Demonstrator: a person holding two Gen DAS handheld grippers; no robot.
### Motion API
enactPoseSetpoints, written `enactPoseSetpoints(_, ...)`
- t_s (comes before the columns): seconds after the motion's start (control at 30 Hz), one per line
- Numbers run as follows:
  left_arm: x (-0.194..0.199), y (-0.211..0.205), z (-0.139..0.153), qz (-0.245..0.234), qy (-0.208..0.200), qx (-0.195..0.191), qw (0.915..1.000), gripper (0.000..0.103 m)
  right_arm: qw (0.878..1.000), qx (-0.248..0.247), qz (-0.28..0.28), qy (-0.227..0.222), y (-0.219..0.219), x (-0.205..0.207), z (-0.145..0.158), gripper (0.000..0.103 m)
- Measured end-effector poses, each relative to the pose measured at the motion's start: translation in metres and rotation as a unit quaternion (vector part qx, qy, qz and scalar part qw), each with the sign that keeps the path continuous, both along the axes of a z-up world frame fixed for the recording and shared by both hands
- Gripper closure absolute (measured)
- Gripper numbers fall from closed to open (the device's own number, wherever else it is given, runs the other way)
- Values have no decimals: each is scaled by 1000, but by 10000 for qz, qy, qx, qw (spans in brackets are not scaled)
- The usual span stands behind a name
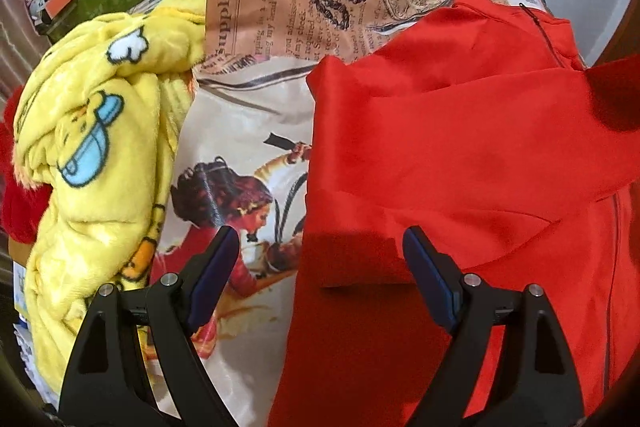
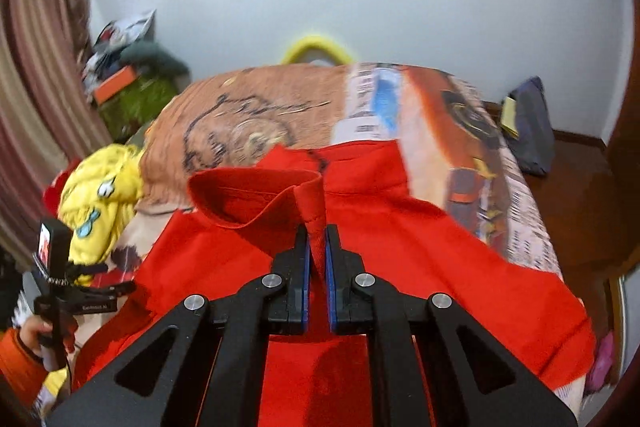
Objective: Fold large clothes
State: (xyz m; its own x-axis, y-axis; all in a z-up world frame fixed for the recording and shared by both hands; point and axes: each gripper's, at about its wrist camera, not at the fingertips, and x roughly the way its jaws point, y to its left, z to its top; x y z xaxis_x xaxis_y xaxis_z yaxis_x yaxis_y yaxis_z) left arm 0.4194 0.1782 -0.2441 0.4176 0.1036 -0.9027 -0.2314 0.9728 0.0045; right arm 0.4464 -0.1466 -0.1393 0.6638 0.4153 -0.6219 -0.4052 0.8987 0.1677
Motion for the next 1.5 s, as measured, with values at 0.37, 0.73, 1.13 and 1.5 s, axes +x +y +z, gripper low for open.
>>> enactPoseSetpoints(0.37, 3, -5, -3, -18, 74, 171, 9998, 19, 9946, 287, -681, 729, -70, -2, -53, 98)
enactPoseSetpoints(0.73, 7, -1, -25, 48, 385, 160, 9991, 19, 9829, 228, -832, 1625, -98, -4, -97, 97)
enactPoseSetpoints(1.13, 0, 0, -42, -13, 799, 164, 9967, 19, 9700, 401, -479, 2347, -111, -17, -94, 60)
enactPoseSetpoints(1.5, -21, -49, 35, -653, 45, 396, 9971, 19, 9781, 472, -910, 1814, -151, -43, -44, 43)
